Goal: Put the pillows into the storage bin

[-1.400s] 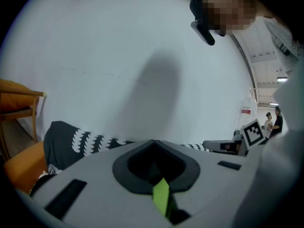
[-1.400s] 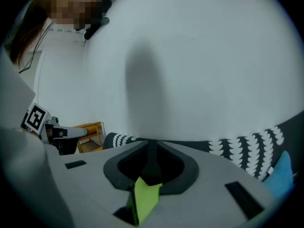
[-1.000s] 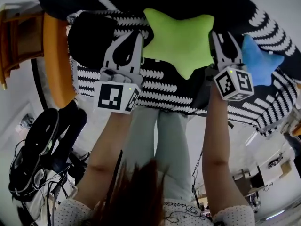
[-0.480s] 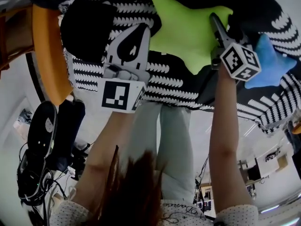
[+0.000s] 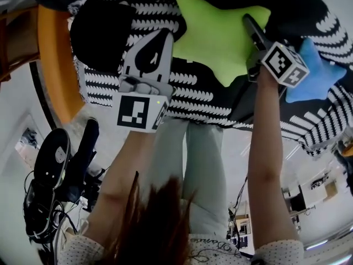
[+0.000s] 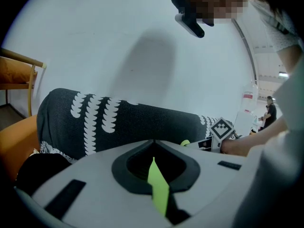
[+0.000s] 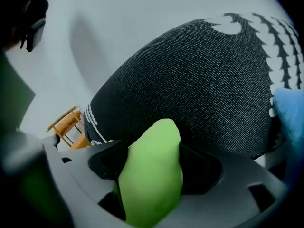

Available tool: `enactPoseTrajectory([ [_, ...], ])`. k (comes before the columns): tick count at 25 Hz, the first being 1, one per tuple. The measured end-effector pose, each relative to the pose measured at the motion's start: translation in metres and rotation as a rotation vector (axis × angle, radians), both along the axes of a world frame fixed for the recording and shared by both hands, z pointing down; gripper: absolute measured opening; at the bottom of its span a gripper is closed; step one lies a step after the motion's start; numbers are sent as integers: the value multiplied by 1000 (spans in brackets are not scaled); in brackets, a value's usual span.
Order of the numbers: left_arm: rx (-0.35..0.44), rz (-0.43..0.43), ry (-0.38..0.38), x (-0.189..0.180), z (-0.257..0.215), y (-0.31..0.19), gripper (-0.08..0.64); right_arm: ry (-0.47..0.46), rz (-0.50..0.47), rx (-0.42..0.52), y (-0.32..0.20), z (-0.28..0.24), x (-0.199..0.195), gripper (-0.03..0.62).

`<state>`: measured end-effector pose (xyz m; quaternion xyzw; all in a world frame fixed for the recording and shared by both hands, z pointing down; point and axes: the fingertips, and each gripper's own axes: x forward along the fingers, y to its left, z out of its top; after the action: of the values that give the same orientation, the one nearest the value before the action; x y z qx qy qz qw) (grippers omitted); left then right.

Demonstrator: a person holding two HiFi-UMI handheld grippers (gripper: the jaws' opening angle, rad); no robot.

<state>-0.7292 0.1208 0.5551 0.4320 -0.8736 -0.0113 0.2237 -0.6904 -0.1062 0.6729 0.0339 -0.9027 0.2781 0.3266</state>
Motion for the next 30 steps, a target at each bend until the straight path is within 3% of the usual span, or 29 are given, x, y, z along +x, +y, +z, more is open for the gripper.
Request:
enactPoseTrajectory([
  [4, -5, 9, -21, 41, 0, -28, 5, -41, -35, 19, -14, -7, 50, 273],
  [10, -2, 0, -50, 35, -30, -11, 5, -115, -82, 63, 34, -55, 65, 220],
  [14, 8, -36, -74, 43, -65, 3, 5, -184, -133, 123, 67, -109, 97, 193],
  [19, 26, -76, -105, 40, -120, 14, 5, -315, -241, 286, 80, -214, 112, 170],
  [24, 38, -76, -151, 69, -197, -11, 5, -453, -207, 361, 27, -340, 137, 167],
  [30, 69, -49, -252, 74, -286, -17, 5, -606, -214, 509, 25, -458, 145, 166],
])
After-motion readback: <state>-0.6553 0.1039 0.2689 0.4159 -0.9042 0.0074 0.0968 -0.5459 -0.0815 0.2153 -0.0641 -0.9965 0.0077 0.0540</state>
